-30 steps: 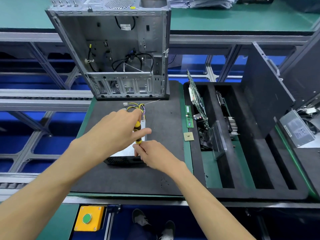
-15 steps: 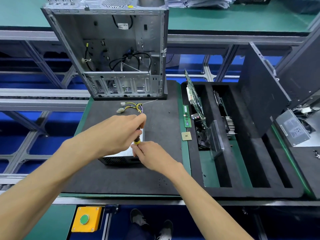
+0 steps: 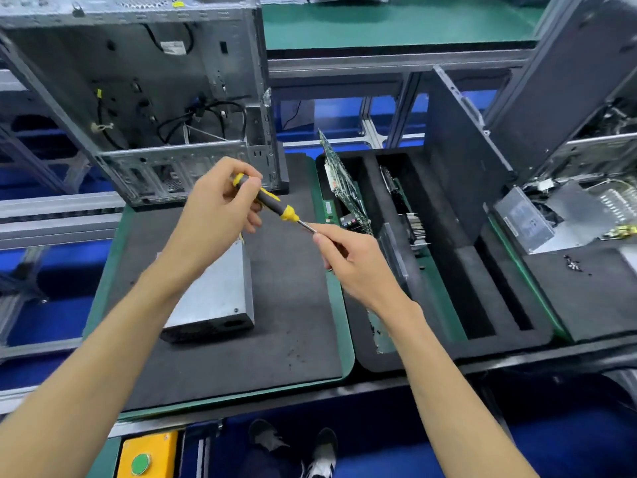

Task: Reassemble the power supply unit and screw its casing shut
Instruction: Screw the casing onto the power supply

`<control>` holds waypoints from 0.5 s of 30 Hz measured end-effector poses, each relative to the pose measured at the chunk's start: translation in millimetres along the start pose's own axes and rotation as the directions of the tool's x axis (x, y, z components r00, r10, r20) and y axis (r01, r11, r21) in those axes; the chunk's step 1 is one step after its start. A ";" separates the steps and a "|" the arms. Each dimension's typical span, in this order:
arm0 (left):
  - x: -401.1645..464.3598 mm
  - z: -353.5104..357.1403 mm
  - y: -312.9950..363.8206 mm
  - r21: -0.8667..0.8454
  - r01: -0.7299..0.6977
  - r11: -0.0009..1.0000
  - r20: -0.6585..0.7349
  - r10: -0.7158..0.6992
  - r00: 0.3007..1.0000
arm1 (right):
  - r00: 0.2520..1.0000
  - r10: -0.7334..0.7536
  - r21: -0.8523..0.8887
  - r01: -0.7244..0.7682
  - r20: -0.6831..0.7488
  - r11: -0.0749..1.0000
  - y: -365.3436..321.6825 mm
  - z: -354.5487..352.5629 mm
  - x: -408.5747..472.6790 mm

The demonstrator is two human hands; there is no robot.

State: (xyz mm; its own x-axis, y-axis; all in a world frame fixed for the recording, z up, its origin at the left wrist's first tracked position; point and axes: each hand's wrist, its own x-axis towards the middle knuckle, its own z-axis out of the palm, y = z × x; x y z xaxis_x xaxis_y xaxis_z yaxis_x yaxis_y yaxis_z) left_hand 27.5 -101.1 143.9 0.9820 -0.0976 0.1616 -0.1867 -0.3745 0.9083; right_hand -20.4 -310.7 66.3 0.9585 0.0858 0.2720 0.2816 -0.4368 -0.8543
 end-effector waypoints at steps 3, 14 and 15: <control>5.8 44.0 -29.3 0.141 0.073 0.987 0.144 -0.094 0.985 | 0.998 0.067 -0.141 -0.068 -0.017 0.988 17.4 -30.9 -23.8; -49.6 187.6 -93.5 0.438 -0.206 0.875 0.583 -0.102 0.806 | 0.782 0.608 -0.579 -0.561 -0.137 0.591 80.4 -51.2 -129.3; -54.3 192.1 -96.7 0.451 -0.224 0.864 0.593 -0.103 0.799 | 0.760 0.634 -0.578 -0.584 -0.142 0.570 82.5 -45.2 -134.5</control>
State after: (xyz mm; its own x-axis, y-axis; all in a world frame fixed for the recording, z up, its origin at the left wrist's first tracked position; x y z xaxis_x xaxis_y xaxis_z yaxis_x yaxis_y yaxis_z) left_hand -13.1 -236.7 -26.8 0.7869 -0.5862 -0.1929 -0.3939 -0.7177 0.5742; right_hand -128.1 -398.8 -20.8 0.9005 -0.3392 -0.2719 -0.4254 -0.8166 -0.3901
